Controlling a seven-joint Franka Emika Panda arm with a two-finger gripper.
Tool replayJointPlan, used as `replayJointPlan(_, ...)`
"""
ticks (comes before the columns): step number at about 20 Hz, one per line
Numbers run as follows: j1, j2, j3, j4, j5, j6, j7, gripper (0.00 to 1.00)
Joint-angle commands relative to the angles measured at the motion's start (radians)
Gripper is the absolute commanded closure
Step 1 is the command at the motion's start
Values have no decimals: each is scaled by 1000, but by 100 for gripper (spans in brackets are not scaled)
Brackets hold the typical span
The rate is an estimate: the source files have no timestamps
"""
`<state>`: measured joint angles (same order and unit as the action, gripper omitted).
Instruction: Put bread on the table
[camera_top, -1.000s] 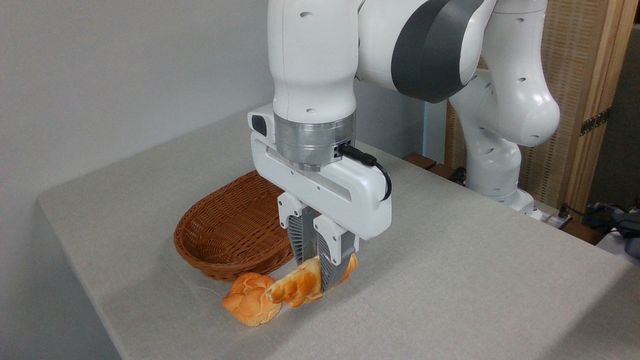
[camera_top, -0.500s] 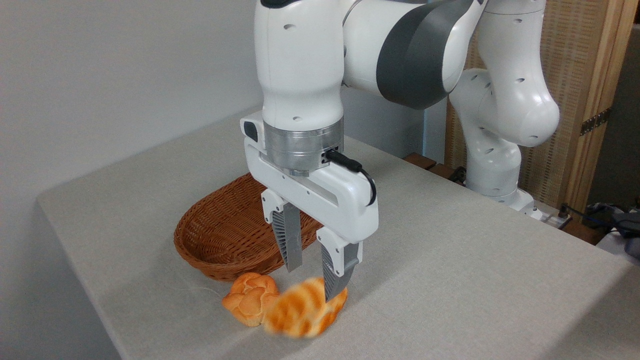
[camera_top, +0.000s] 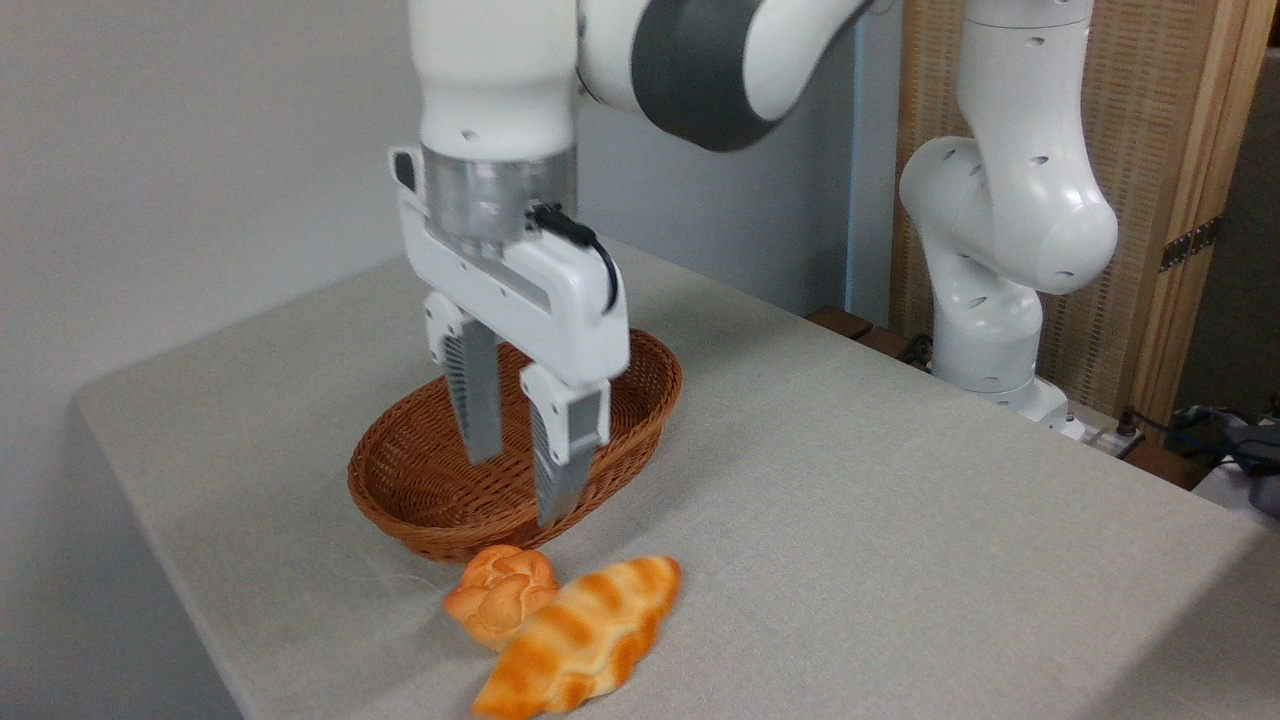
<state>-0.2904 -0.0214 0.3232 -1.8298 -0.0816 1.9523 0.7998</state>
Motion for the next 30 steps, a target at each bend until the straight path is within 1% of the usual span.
replayJointPlan(1, -1, -8, -39, 32, -6, -16, -100, 0)
replayJointPlan(5, -1, -28, -78, 37, -6, -16, -114, 0)
replayJointPlan(8, 0, -34, -95, 82, -7, -62, -113, 0)
replayJointPlan(12, 0, -34, -95, 90, -9, -118, -109, 0)
replayJointPlan(30, 0, -34, -93, 90, -10, -138, -109, 0)
